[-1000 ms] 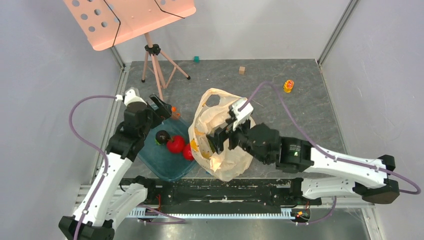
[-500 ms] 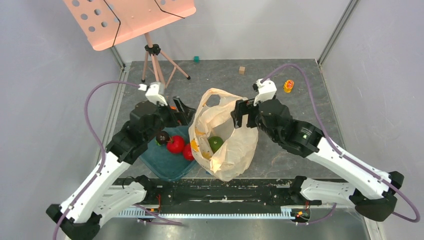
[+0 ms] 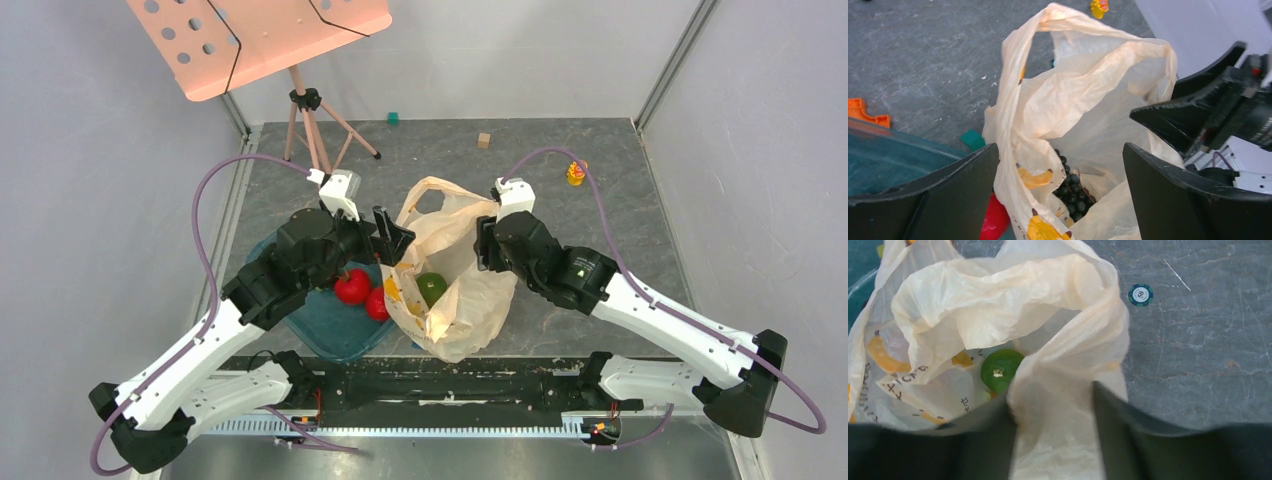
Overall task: Take the fake fruits out of the plastic bag
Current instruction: Adjust the plastic bag at the center of the board.
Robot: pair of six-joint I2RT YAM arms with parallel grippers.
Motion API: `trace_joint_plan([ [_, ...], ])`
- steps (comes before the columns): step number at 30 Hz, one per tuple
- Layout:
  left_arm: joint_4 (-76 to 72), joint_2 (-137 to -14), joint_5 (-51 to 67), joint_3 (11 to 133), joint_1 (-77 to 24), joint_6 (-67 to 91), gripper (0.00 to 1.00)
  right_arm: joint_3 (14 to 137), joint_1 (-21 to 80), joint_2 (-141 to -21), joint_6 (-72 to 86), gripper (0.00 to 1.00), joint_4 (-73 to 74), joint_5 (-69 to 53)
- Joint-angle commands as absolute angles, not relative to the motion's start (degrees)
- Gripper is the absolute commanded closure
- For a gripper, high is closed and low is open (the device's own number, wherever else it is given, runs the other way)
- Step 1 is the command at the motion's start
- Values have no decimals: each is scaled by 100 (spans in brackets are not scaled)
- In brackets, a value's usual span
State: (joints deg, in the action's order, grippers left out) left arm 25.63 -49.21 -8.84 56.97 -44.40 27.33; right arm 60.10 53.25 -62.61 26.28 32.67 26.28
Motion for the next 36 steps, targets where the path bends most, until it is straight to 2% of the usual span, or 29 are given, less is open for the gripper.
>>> trace_joint_plan([
  [1, 2278, -4945, -734, 6131, -4578, 2302, 1, 6104, 5300, -6135, 2530, 58, 3278, 3039],
  [3, 2283, -4964, -695, 6190, -4613, 2295, 1, 6292, 5300, -6062, 2325, 75, 3277, 3113],
  [5, 2256, -4957, -613, 6242, -4639, 2301, 2, 6612, 5293, -6010, 2031, 88, 3299, 3216],
  [8, 2153, -4949, -395, 6299, -4660, 2294, 2, 7226, 5280, -6008, 1585, 100, 3390, 3285],
  [16, 1853, -5057, -26, 6275, -4719, 2393, 4, 8056, 5282, -6267, 543, 100, 3334, 2475],
  [29, 1137, -5216, 111, 5328, -5178, 2827, 7, 5858, 5282, -5276, 660, 100, 2521, 1561],
  [36, 1342, -5138, -427, 5707, -5707, 2749, 10, 6096, 5282, -5388, 703, 100, 2692, 1632],
])
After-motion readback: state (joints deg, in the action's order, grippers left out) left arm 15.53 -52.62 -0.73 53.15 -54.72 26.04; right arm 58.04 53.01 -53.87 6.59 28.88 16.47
